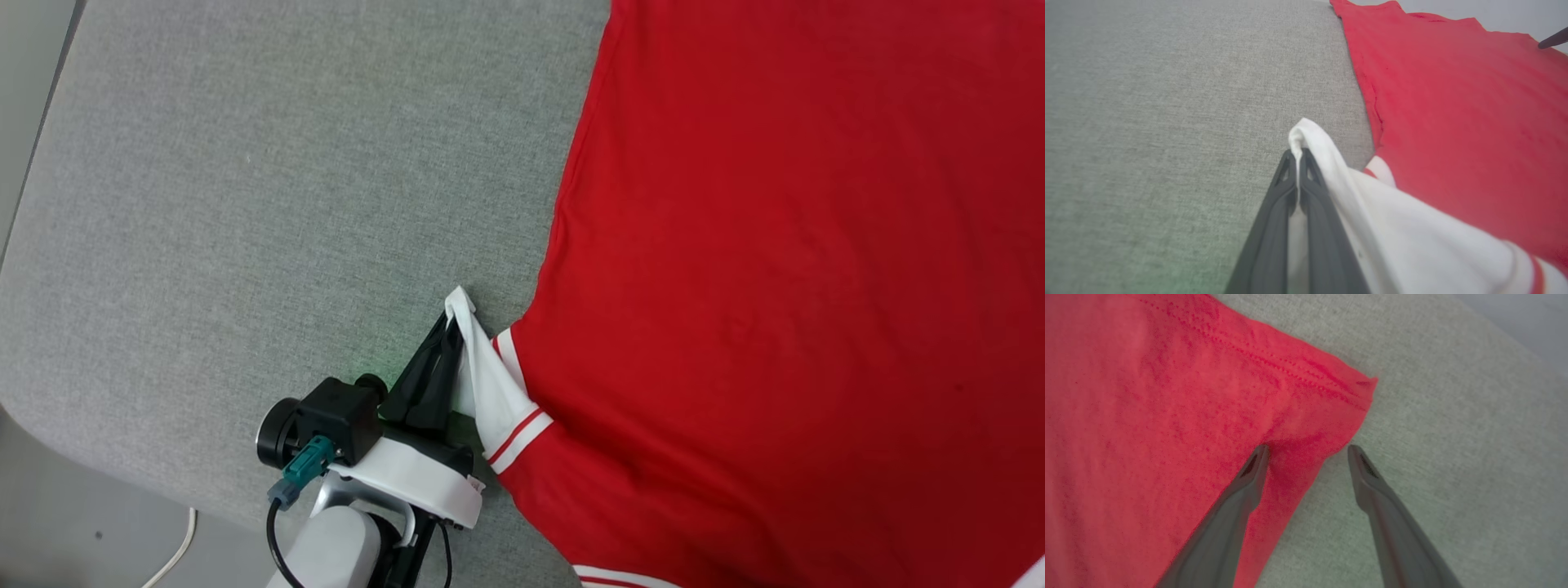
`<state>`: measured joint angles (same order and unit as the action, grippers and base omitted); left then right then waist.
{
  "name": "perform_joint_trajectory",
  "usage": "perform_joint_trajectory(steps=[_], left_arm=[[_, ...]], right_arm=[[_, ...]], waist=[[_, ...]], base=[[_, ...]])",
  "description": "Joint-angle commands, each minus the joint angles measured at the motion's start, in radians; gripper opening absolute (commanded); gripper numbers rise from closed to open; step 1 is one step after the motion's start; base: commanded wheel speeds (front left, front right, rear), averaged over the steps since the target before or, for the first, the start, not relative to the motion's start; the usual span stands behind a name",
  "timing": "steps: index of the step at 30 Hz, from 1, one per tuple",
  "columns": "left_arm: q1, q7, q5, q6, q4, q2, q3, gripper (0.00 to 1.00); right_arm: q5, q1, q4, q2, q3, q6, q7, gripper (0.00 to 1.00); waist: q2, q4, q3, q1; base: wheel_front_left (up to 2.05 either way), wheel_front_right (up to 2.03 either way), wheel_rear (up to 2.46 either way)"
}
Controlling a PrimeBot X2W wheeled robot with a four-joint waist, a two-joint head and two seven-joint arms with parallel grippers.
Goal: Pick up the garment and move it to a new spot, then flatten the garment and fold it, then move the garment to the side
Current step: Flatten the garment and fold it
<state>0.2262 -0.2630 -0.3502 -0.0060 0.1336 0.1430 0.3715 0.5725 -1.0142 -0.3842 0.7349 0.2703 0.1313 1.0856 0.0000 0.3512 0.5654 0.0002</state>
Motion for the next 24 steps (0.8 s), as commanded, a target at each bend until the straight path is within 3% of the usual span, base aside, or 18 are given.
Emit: perform_joint_trajectory(steps=[1,9,10,11,12,24], left_arm=[[0.012,-0.002,0.01,-0.007,0.003,-0.011,-0.007,0.0],[0.018,-0.001,0.042,-0.034,0.018,-0.043,-0.032,0.0],[0.018,-0.001,0.046,-0.035,0.019,-0.045,-0.036,0.0],[0.017,-0.001,0.049,-0.037,0.019,-0.047,-0.04,0.0],[0.016,-0.001,0.052,-0.038,0.02,-0.049,-0.044,0.0],[-0.036,-0.002,0.078,-0.053,0.047,-0.057,-0.094,0.0]], right_arm=[[0.001,0.016,-0.007,0.003,0.013,-0.001,0.007,1.0],[0.046,0.136,-0.019,0.054,0.088,-0.001,0.051,1.0],[0.048,0.135,-0.016,0.058,0.087,-0.001,0.046,0.48],[0.052,0.131,-0.014,0.06,0.082,-0.001,0.038,0.05],[0.054,0.126,-0.015,0.061,0.077,-0.001,0.032,0.0],[0.069,0.076,0.009,0.039,0.086,-0.001,-0.155,0.0]], waist=[[0.0,0.02,0.028,-0.0002],[0.0,0.022,0.04,-0.0002],[0.0,0.021,0.039,-0.0002],[0.0,0.019,0.039,-0.0002],[0.0,0.017,0.037,-0.0002],[0.0,-0.028,-0.081,-0.0002]], base=[[0.0,0.0,0.0],[0.0,0.0,0.0],[0.0,0.0,0.0],[0.0,0.0,0.0],[0.0,0.0,0.0],[0.0,0.0,0.0]])
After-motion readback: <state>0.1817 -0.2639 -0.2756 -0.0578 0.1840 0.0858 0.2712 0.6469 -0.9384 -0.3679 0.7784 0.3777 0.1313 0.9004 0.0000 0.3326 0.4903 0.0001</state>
